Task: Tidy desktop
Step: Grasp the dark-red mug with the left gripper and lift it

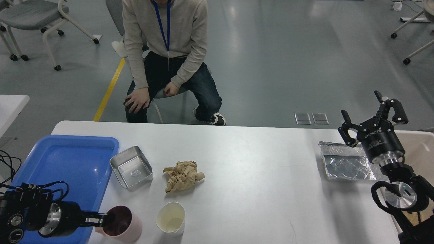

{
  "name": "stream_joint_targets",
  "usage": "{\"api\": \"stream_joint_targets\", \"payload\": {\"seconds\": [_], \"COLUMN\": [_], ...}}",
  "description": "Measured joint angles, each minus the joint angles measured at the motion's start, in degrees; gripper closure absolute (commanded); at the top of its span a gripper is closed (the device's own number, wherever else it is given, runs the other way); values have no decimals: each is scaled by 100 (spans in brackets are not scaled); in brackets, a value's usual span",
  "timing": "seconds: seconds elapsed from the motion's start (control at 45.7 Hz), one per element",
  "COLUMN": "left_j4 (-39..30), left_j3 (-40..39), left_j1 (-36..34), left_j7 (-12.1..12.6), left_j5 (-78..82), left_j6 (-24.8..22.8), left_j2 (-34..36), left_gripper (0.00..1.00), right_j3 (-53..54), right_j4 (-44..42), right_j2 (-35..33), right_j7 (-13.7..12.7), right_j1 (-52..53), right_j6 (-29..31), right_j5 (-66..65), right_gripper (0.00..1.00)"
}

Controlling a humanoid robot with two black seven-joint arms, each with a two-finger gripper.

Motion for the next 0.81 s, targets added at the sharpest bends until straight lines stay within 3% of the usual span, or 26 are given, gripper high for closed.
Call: {"api": "stream_joint_targets", "payload": {"seconds": [0.416, 0.81], "left_j4": [-212, -820], "left_j3": [-15, -95], "left_j1": [-228, -984], "left_j7": [-128, -144], "left_j5": [-45, -265], "left_j6": [-25, -484], "left_j2": [94, 1421], "left_gripper": [100, 100], "right_j3": [16, 8], "right_j4": [-18, -18], "right_j2": [9, 46], "right_j7": [0, 0], "right_j1": [-2, 58], "right_j6": [0, -9], "right_j5": [0, 1], "right_gripper": [0, 0]}}
